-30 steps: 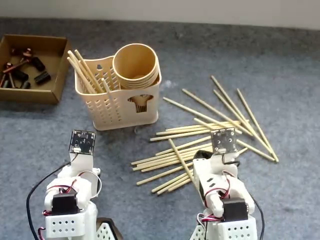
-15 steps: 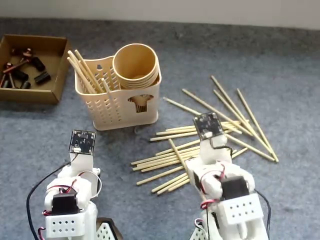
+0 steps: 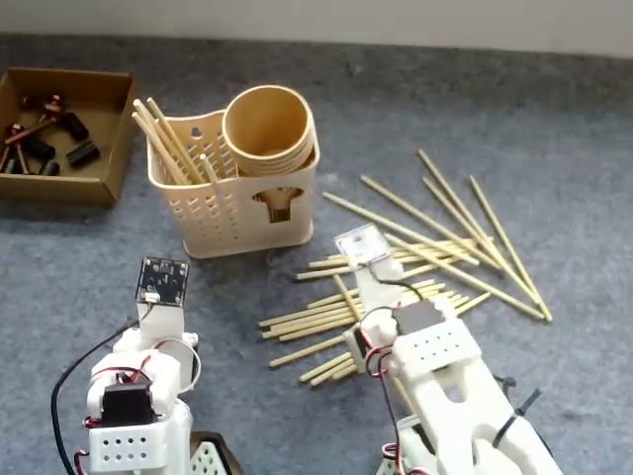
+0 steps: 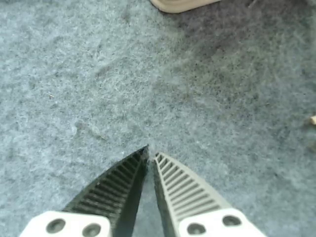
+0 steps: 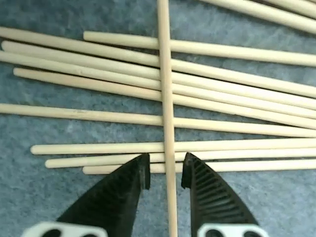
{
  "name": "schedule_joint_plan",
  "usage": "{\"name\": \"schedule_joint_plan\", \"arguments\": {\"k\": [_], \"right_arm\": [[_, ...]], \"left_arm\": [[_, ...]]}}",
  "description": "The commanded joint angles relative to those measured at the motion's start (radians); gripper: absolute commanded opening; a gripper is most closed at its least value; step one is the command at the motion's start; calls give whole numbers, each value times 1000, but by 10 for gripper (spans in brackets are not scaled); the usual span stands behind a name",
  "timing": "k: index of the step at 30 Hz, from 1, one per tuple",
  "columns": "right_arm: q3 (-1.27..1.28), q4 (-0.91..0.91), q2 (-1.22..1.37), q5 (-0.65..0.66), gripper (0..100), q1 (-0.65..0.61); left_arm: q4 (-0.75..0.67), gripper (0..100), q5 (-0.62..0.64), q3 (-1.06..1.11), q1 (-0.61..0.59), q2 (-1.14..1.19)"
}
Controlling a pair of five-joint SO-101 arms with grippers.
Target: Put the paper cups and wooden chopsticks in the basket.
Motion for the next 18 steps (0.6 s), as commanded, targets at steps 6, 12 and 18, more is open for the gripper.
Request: {"name": "schedule_joint_plan", "arguments": {"k": [6, 12, 18], "right_arm": [[-36, -84, 117, -6, 119, -36], [-36, -97, 119, -2, 44, -36], [-38, -97, 117, -2, 26, -33]], "left_arm": [[3, 7, -3, 21, -8, -4], [3, 7, -3, 21, -8, -4], [3, 7, -3, 21, -8, -4]]}}
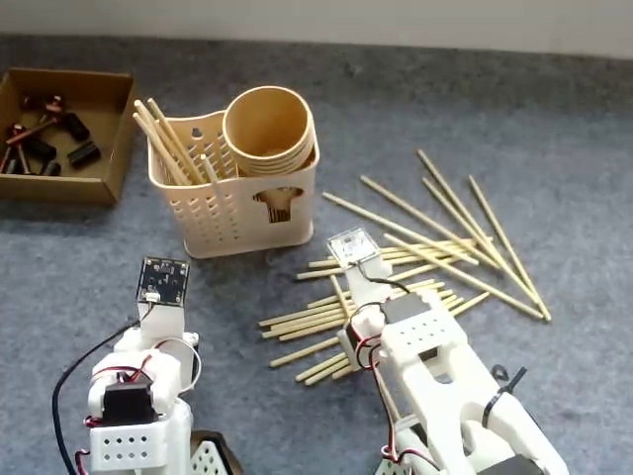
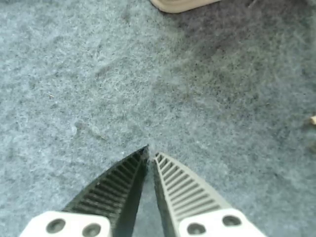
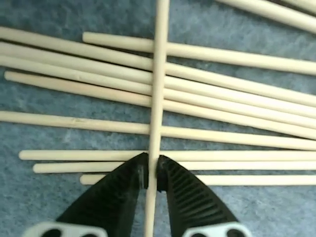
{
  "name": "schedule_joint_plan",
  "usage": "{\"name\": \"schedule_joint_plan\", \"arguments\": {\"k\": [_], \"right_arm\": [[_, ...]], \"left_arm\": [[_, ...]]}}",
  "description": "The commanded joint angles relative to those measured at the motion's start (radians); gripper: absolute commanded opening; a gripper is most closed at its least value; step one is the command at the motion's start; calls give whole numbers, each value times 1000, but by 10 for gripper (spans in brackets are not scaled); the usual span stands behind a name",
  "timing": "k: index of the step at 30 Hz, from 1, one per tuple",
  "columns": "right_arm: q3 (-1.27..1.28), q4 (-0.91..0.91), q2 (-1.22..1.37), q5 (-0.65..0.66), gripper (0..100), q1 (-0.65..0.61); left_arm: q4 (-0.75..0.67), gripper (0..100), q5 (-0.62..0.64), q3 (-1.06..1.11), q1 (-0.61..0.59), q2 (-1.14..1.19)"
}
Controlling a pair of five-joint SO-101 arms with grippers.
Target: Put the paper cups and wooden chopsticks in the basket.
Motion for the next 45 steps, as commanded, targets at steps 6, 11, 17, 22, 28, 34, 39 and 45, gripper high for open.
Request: {"name": "schedule_joint_plan", "arguments": {"k": [6, 11, 17, 22, 28, 34, 39, 45], "right_arm": [[-136, 85, 1, -5, 5, -7], [-272, 222, 1, -6, 5, -7], [-355, 311, 1, -8, 5, -7], [-403, 372, 1, -12, 5, -7], [-484, 444, -1, -78, 5, -13], [-605, 522, -18, -78, 5, -13], [-688, 545, -128, -86, 5, -13], [-808, 539, -225, -169, 5, -104]], "left_arm": [[3, 7, -3, 21, -8, -4], [3, 7, -3, 21, -8, -4], [3, 7, -3, 21, -8, -4], [3, 7, -3, 21, -8, -5], [3, 7, -3, 21, -8, -5], [3, 7, -3, 21, -8, -5], [3, 7, -3, 21, -8, -5], [3, 7, -3, 21, -8, -5]]}}
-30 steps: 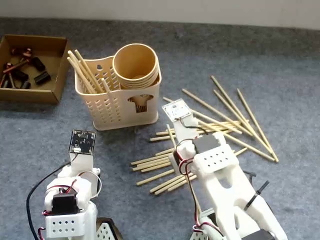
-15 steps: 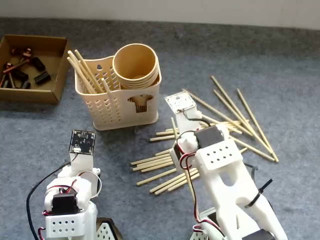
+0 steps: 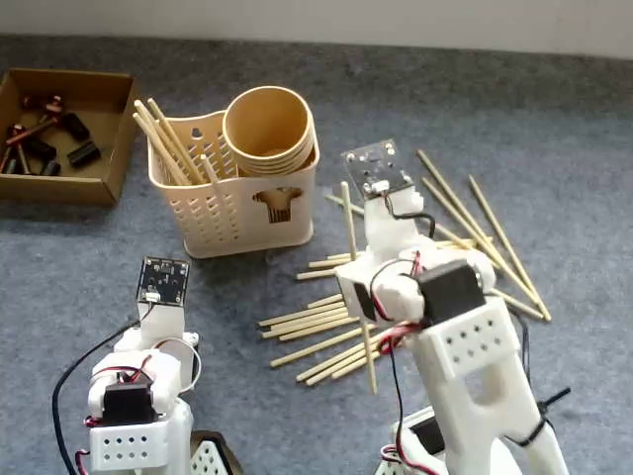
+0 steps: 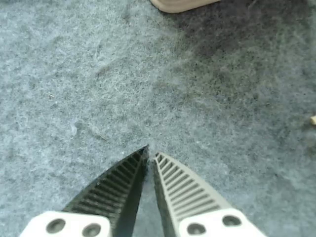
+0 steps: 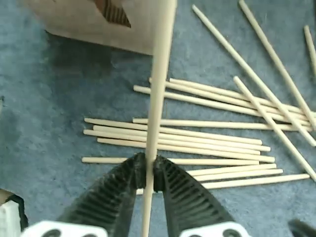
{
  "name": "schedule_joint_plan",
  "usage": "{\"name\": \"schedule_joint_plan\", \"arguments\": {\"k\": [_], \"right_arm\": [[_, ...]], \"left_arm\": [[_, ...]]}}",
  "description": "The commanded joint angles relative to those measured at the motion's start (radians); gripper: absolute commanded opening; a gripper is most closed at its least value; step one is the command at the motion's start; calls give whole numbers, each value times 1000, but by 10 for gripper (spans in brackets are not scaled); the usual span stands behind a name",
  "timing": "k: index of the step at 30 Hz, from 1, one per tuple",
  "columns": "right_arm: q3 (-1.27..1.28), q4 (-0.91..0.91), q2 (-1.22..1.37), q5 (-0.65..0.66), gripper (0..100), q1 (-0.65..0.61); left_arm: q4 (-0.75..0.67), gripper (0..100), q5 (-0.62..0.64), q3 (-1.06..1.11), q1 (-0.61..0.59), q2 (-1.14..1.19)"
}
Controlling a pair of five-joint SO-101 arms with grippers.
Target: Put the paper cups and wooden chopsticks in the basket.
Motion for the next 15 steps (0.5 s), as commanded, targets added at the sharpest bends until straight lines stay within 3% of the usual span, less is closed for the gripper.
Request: {"name": "schedule_joint_plan", "arguments": {"k": [1, 7, 15], "right_arm": [[-108, 4, -51, -51, 5, -82], [-321, -54, -58, -140, 5, -189], [-401, -395, -61, -169, 5, -291]], "left_arm": [[3, 7, -3, 21, -8, -5], [3, 7, -3, 21, -8, -5], [3, 7, -3, 21, -8, -5]]}}
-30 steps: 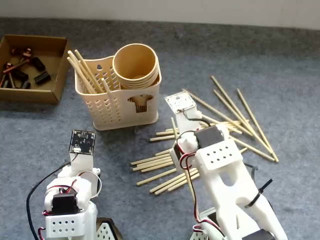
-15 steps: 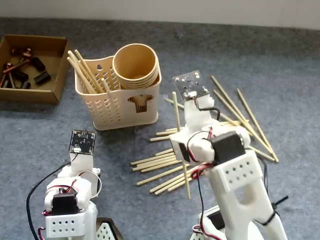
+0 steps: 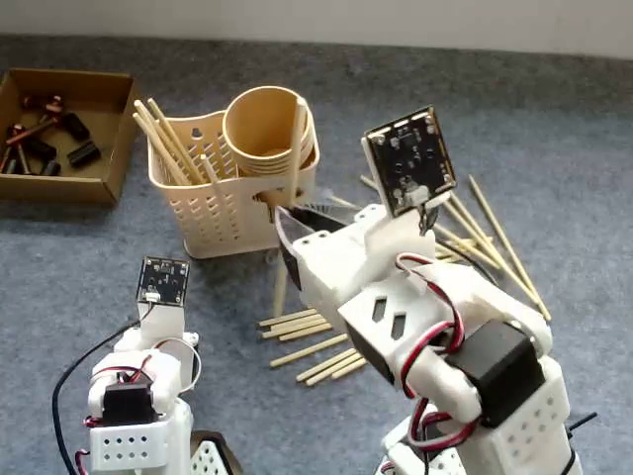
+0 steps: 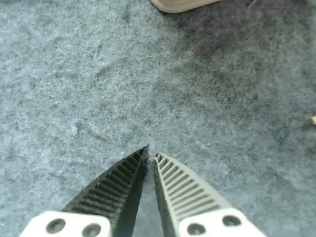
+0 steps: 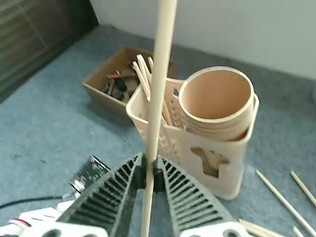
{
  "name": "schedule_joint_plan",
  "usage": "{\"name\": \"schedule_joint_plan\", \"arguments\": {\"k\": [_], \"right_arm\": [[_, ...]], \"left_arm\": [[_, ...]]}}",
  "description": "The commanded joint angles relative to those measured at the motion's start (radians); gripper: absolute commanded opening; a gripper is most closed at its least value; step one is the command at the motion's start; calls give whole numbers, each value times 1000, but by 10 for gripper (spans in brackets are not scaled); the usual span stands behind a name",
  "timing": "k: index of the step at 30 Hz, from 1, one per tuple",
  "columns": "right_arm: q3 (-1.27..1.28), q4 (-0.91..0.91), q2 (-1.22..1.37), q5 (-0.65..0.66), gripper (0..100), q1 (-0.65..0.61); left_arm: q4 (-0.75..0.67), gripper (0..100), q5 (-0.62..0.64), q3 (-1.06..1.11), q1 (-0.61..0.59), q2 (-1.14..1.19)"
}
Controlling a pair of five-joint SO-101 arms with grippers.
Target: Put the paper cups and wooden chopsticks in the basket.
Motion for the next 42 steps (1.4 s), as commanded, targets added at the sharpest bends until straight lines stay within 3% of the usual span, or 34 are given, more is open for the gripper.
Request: {"name": "schedule_joint_plan", "arguments": {"k": [1, 14, 23, 32, 42], "right_arm": [[-36, -194, -7, -8, 5, -41], [91, -757, 90, -5, 5, -39], [219, -1063, 176, 215, 5, -39], [415, -1236, 223, 382, 5, -39], [535, -1236, 225, 384, 10, -16]], "left_arm": [[3, 7, -3, 21, -8, -5], [3, 7, -3, 21, -8, -5], [3, 7, -3, 21, -8, -5], [3, 7, -3, 21, -8, -5], [3, 7, -3, 21, -8, -5]]}}
